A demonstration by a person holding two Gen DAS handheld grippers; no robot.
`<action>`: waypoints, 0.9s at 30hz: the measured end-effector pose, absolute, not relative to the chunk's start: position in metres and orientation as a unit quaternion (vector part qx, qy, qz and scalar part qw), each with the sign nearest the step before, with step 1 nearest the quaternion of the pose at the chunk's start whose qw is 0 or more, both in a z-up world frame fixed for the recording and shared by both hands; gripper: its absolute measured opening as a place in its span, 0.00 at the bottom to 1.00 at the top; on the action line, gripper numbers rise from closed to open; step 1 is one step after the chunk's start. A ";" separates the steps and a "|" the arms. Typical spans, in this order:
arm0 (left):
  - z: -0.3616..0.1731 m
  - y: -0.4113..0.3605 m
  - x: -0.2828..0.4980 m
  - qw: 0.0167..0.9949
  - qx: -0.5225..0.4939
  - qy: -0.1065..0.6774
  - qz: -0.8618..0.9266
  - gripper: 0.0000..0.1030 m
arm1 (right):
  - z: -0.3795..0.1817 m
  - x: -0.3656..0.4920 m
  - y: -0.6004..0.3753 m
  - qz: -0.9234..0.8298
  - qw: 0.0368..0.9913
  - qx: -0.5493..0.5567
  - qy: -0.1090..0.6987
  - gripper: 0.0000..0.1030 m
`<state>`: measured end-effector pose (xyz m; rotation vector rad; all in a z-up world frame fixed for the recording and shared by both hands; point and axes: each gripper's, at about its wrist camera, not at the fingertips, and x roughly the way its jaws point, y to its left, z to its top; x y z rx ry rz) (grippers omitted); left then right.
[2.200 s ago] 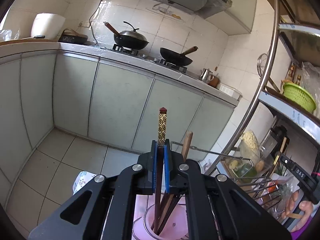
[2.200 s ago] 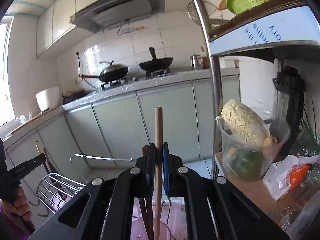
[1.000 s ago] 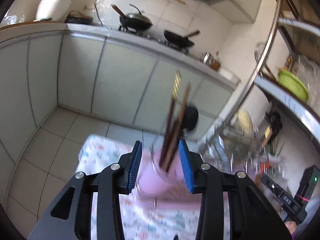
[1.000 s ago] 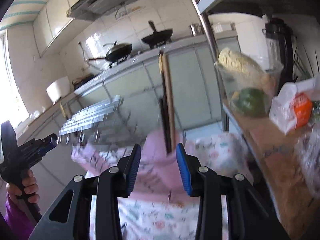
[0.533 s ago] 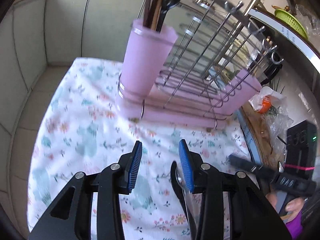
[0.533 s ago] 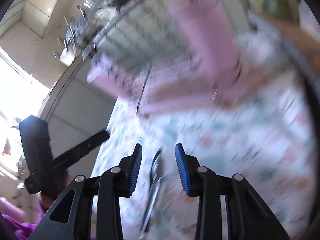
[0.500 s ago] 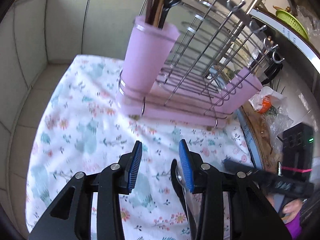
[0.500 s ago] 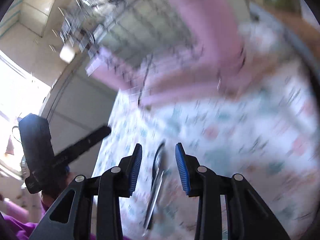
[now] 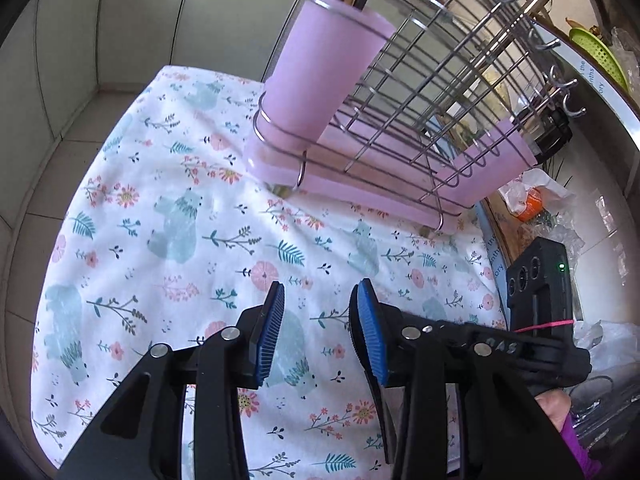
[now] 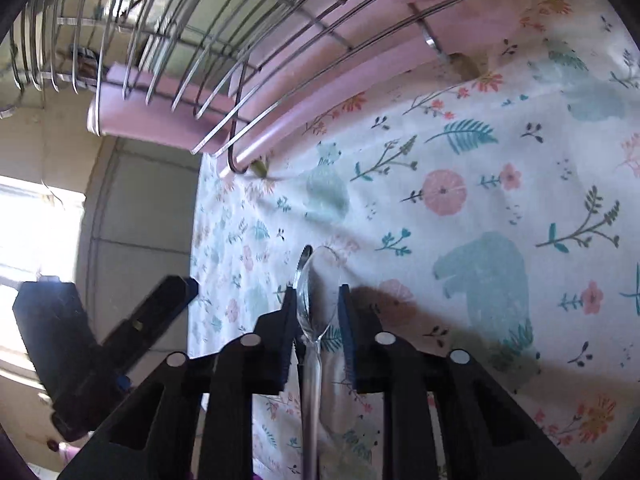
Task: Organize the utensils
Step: 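Grasp a black serrated knife with the left tool while the right tool grasps a clear spoon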
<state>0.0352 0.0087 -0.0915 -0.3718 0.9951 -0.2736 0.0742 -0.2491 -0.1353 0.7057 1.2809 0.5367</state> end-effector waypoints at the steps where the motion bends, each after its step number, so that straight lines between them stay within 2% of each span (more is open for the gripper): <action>1: -0.093 0.008 0.036 0.851 -0.177 0.477 -0.132 0.37 | -0.134 0.074 -0.253 0.247 0.710 0.326 0.573 0.13; 6: -0.104 -0.008 0.045 0.824 -0.175 0.517 -0.151 0.37 | -0.115 0.068 -0.274 0.238 0.741 0.323 0.539 0.02; 14: -0.113 -0.052 0.062 0.787 -0.161 0.566 -0.186 0.37 | -0.116 0.070 -0.311 0.226 0.740 0.357 0.524 0.02; 19: -0.114 -0.089 0.067 0.784 -0.107 0.579 -0.195 0.37 | -0.110 0.064 -0.327 0.207 0.762 0.335 0.514 0.02; 27: -0.125 -0.156 0.079 0.766 0.032 0.614 -0.188 0.37 | -0.115 0.060 -0.338 0.194 0.764 0.317 0.527 0.03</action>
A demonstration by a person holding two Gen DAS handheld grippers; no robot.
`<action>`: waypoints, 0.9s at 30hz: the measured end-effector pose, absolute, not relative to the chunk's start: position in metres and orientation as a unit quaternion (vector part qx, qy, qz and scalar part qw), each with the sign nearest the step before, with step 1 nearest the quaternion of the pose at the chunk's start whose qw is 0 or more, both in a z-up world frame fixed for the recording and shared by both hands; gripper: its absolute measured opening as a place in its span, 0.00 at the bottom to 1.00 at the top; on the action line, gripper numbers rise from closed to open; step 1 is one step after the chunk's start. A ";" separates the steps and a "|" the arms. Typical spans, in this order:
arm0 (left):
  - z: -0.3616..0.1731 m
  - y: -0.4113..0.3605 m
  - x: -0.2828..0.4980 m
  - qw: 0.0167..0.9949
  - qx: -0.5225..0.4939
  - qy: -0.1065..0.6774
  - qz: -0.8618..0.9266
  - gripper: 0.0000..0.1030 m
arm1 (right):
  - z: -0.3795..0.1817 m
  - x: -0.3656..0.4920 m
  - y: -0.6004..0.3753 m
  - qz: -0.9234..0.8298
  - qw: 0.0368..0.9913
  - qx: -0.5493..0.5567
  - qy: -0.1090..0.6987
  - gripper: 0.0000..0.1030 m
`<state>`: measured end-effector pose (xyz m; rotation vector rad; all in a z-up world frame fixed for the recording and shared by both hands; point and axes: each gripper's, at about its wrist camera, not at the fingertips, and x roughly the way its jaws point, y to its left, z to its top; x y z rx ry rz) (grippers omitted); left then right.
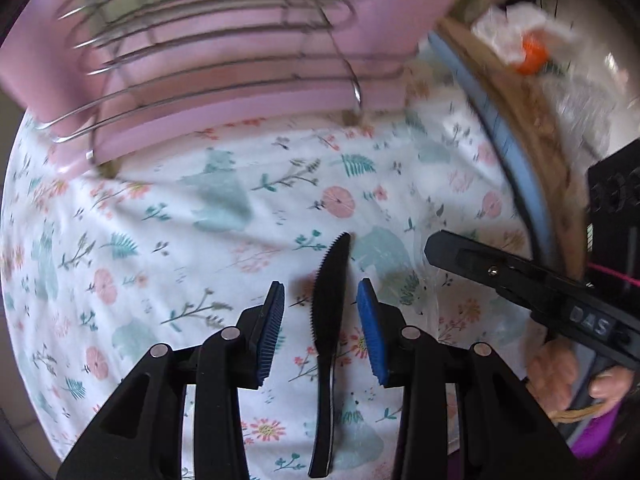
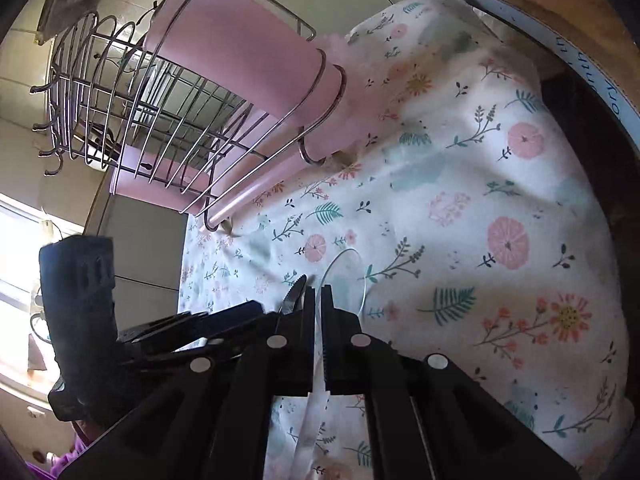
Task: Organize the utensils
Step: 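Grasp a black serrated knife with the left tool while the right tool grasps a clear spoon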
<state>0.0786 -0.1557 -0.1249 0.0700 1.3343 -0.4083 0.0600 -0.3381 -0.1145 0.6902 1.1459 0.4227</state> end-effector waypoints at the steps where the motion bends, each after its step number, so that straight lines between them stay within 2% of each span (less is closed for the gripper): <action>1: -0.129 -0.162 0.081 0.761 0.047 0.621 -0.182 0.36 | -0.116 0.060 -0.338 0.197 0.762 0.318 0.528 0.03; 4: -0.135 -0.170 0.084 0.759 0.072 0.626 -0.163 0.25 | -0.118 0.061 -0.340 0.201 0.758 0.319 0.532 0.03; 6: -0.136 -0.172 0.086 0.759 0.079 0.627 -0.155 0.16 | -0.120 0.061 -0.342 0.204 0.755 0.320 0.535 0.08; 9: -0.134 -0.161 0.088 0.760 0.047 0.626 -0.168 0.16 | -0.123 0.059 -0.347 0.208 0.747 0.326 0.541 0.12; 16: -0.106 -0.121 0.079 0.796 -0.036 0.573 -0.193 0.16 | -0.129 0.062 -0.345 0.201 0.743 0.320 0.552 0.13; 22: -0.083 -0.082 0.067 0.828 -0.094 0.518 -0.193 0.16 | -0.121 0.060 -0.342 0.196 0.754 0.310 0.546 0.07; 25: -0.075 -0.067 0.063 0.837 -0.113 0.501 -0.188 0.16 | -0.116 0.063 -0.339 0.194 0.752 0.320 0.543 0.13; 27: -0.072 -0.059 0.060 0.836 -0.131 0.498 -0.191 0.16 | -0.113 0.067 -0.336 0.207 0.741 0.327 0.549 0.28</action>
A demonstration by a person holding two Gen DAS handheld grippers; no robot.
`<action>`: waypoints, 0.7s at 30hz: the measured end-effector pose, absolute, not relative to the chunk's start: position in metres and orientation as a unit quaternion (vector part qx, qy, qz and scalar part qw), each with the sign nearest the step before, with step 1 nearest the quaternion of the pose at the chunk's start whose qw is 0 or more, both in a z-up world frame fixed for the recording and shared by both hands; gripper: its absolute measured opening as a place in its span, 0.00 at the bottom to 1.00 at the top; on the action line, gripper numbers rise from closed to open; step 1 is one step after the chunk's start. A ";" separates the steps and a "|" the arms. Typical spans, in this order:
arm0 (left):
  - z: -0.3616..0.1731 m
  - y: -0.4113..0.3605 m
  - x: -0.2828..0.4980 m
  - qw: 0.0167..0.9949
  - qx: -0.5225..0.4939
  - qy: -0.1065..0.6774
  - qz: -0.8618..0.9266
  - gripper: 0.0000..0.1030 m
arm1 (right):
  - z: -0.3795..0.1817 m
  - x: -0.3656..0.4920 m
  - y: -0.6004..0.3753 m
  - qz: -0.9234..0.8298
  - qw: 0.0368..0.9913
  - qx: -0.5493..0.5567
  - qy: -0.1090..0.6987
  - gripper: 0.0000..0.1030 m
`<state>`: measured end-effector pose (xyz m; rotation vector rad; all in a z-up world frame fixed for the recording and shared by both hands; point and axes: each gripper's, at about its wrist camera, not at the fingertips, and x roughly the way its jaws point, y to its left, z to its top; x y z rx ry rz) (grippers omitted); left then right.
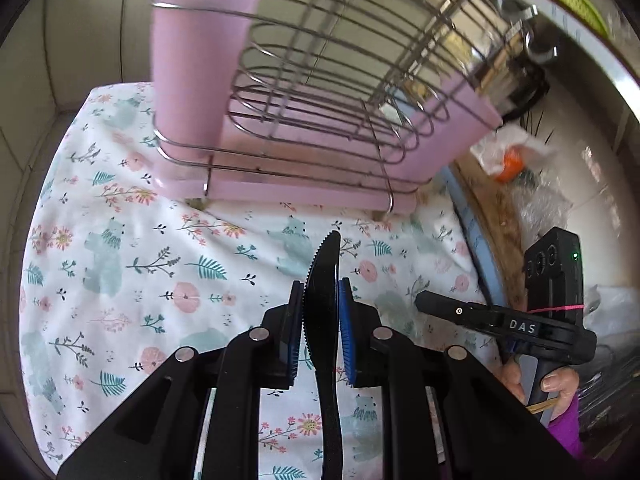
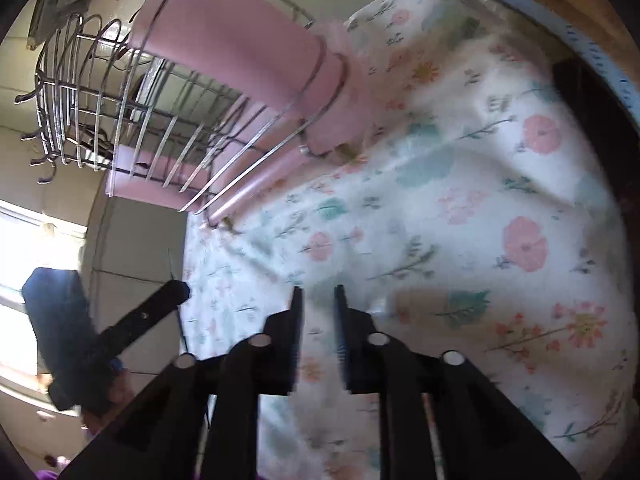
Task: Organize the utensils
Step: 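Grasp a black serrated knife with the left tool while the right tool grasps a clear spoon, then lift the black knife with the left tool while the right tool carries the clear spoon over the pink cup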
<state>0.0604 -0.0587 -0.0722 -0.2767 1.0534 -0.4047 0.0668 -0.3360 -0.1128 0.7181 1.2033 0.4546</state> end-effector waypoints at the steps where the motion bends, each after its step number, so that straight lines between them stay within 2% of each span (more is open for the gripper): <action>1: -0.071 -0.053 0.059 0.836 -0.139 0.495 -0.192 0.16 | -0.109 0.068 -0.334 0.211 0.741 0.324 0.550 0.30; 5: -0.069 -0.029 0.052 0.840 -0.147 0.485 -0.195 0.16 | -0.094 0.064 -0.342 0.173 0.774 0.290 0.535 0.30; 13: -0.076 -0.011 0.049 0.837 -0.163 0.477 -0.211 0.16 | -0.115 0.062 -0.351 0.129 0.765 0.289 0.561 0.29; 14: -0.076 -0.009 0.048 0.837 -0.164 0.476 -0.213 0.16 | -0.115 0.062 -0.348 0.125 0.772 0.283 0.556 0.26; 16: -0.076 -0.009 0.046 0.838 -0.165 0.471 -0.220 0.16 | -0.116 0.064 -0.346 0.116 0.777 0.270 0.556 0.07; 17: -0.077 -0.014 0.047 0.839 -0.166 0.468 -0.221 0.16 | -0.118 0.065 -0.344 0.111 0.778 0.263 0.560 0.03; 21: -0.067 0.002 0.041 0.849 -0.168 0.448 -0.227 0.16 | -0.114 0.055 -0.337 0.103 0.792 0.272 0.537 0.02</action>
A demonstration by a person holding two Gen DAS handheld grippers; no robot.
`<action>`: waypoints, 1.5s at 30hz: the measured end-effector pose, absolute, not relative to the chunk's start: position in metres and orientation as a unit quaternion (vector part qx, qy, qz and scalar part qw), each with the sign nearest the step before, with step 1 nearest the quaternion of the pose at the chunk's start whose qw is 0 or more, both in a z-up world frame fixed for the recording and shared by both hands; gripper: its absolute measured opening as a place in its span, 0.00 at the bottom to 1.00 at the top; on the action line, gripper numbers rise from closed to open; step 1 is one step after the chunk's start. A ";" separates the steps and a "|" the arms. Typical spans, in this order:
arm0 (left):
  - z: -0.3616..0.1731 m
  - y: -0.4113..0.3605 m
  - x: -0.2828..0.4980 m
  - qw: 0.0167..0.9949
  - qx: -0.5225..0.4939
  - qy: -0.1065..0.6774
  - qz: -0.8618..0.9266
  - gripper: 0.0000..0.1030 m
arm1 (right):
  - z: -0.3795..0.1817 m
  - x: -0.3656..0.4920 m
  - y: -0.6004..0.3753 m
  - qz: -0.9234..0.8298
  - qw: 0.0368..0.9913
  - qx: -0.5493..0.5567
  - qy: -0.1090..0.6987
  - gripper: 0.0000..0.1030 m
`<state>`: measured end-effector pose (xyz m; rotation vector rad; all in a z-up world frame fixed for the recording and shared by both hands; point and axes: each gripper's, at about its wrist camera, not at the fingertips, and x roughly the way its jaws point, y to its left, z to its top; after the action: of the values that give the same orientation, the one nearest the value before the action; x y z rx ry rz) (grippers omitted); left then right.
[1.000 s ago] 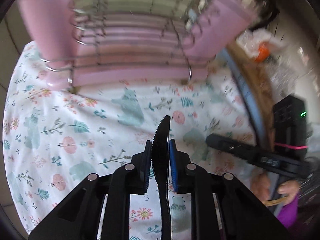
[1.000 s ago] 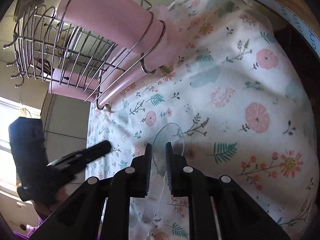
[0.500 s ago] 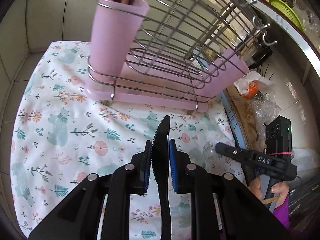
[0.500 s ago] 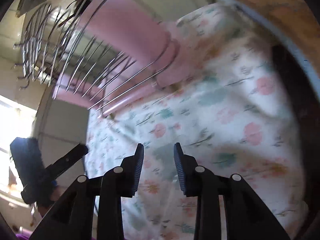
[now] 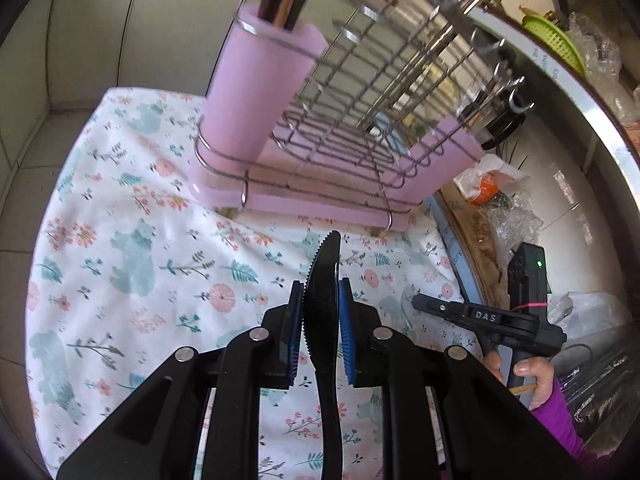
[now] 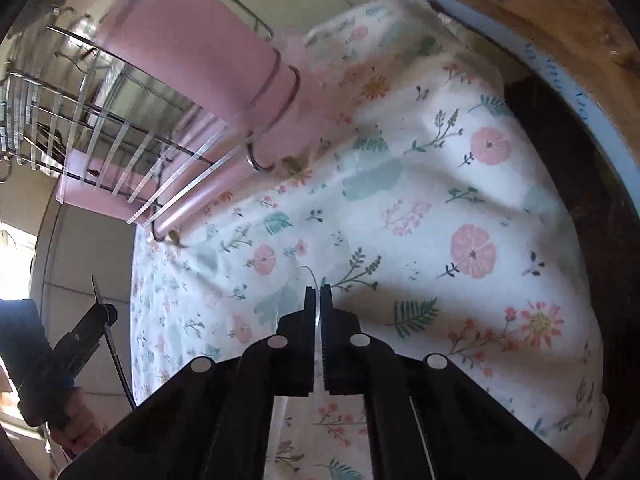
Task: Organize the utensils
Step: 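Lift the black knife with the left tool while the right tool carries the clear spoon over the pink cup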
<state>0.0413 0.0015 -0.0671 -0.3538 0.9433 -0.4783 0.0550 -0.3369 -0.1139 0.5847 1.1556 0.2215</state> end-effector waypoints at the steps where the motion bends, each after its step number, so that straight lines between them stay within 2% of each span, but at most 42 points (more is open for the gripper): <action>1: -0.063 0.006 0.039 0.852 -0.168 0.440 -0.228 0.16 | -0.107 0.050 -0.335 0.100 0.801 0.267 0.527 0.02; 13: -0.008 0.042 0.010 0.906 -0.176 0.332 -0.194 0.16 | -0.011 0.000 -0.315 0.093 0.908 0.184 0.365 0.02; 22: 0.039 0.052 0.001 0.939 -0.190 0.245 -0.147 0.16 | 0.081 -0.024 -0.315 0.079 0.976 0.090 0.181 0.02; 29: 0.082 0.055 0.025 0.968 -0.174 0.154 -0.098 0.16 | 0.122 -0.004 -0.323 0.065 0.992 0.083 0.066 0.02; 37: 0.111 0.044 0.064 0.984 -0.158 0.055 -0.056 0.16 | 0.146 0.033 -0.329 0.040 0.997 0.059 -0.012 0.02; 45: 0.095 0.023 0.103 0.989 -0.141 0.027 -0.040 0.16 | 0.135 0.073 -0.330 0.025 0.998 0.061 -0.013 0.02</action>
<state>0.1034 0.0228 0.0947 -0.2826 0.0534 -0.0802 0.0732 -0.3302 0.1348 0.1218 -0.0265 0.0502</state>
